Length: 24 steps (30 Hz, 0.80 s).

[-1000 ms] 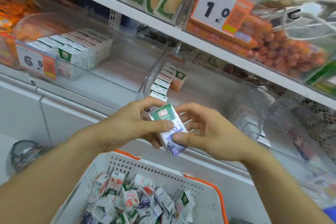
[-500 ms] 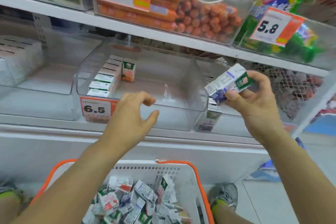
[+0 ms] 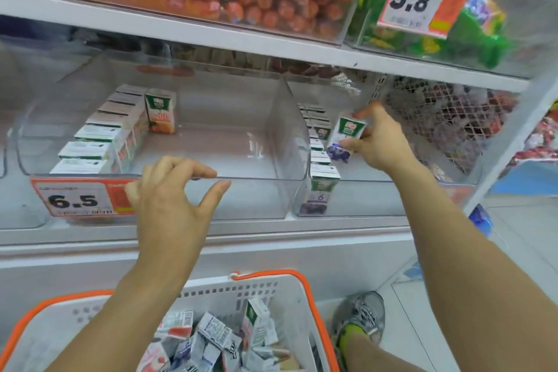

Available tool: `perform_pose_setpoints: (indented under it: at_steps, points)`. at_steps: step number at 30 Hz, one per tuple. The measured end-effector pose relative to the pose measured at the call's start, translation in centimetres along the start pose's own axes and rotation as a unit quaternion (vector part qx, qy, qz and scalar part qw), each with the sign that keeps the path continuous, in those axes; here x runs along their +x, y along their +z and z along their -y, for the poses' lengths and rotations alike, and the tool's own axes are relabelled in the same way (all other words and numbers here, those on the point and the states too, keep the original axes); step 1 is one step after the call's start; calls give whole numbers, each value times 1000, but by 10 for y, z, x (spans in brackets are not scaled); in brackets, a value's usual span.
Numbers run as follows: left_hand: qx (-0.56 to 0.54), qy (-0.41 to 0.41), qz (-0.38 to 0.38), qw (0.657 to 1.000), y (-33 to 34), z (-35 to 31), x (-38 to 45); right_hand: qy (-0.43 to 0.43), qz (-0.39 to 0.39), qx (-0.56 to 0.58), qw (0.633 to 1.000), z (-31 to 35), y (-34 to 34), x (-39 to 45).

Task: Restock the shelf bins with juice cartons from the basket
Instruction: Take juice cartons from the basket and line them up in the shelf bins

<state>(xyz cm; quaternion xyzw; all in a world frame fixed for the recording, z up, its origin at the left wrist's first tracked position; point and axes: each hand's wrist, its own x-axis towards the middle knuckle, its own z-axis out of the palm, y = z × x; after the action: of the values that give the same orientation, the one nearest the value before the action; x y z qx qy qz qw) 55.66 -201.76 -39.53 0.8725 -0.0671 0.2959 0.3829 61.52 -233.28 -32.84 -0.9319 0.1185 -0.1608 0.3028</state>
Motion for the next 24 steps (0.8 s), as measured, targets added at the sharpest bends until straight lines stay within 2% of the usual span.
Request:
perform_pose_setpoints:
  at_steps: [6,16,21,24]
  points:
    - [-9,22,-3,1000,-1,4,1,15,3,-24,1000,8,31,23]
    - [-27,29,-8,999,-1,8,0,10,24,-57,998,6,33,26]
    - [-22,32,-12,999,0,7,0,-11,104,-106,989,3,2,18]
    - [-10,32,-8,999,0,8,0,-62,39,-133,988,16,-24,-4]
